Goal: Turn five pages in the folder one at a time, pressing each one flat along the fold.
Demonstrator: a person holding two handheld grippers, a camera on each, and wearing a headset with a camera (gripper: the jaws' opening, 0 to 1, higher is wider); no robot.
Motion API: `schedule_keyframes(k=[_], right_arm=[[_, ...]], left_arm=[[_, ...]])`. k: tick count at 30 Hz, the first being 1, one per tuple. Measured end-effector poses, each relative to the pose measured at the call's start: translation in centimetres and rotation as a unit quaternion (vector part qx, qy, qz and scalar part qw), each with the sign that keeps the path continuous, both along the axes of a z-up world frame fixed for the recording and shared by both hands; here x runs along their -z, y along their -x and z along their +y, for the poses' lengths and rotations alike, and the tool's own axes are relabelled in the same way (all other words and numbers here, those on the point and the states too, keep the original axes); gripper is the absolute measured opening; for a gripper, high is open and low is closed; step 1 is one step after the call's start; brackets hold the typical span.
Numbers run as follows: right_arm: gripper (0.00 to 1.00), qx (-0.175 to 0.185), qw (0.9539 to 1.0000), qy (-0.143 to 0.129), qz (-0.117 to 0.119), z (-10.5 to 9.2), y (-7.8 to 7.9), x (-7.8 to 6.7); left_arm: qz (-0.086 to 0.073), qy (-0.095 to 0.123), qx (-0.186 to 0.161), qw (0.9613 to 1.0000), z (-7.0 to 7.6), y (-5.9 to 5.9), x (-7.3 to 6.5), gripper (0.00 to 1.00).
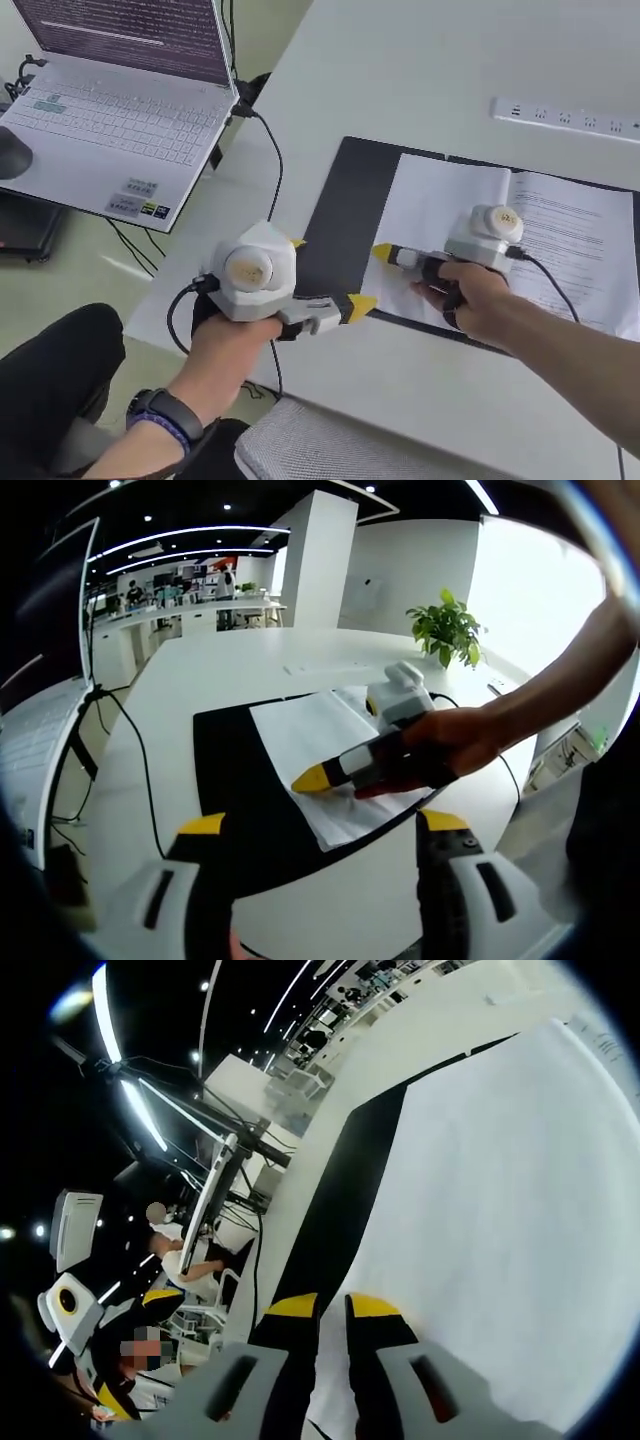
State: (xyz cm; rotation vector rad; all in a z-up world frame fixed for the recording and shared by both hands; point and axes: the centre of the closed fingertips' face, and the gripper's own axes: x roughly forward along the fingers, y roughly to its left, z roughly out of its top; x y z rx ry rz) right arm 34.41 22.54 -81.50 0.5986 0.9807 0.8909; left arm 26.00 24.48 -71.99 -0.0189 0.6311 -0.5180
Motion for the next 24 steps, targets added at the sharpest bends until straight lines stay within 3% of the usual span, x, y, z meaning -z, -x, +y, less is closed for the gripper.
schedule_keyframes(k=[5,8,14,20,24], right_arm=[[0.17,0.000,0.9999,-0.011,0.005,0.1,0.2,-0.8],[0.26,0.011,0.9995,-0.030,-0.007,-0.1,-0.5,-1.7],[0.30,0.019,0.9975,-0.061,-0.031,-0.7,-1.9,-4.1],[0.30,0.038,0.9944,-0.073,-0.066,-3.1,-3.6,-6.7],[0.30,0.051,0.9935,-0.069,-0.074,-5.3,-4.3,-7.0]], left_arm=[[0.004,0.005,0.002,1.0000,-0.4,-0.5,0.3,0.74],[-0.010,0.005,-0.003,0.9999,-0.4,-1.1,0.0,0.70],[-0.007,-0.002,0.005,1.0000,-1.0,-2.1,0.5,0.63],[-0.002,0.002,0.007,1.0000,-1.6,-3.2,1.6,0.53],[0.003,-0.009,0.021,0.9997,-2.3,-3.3,2.3,0.49]])
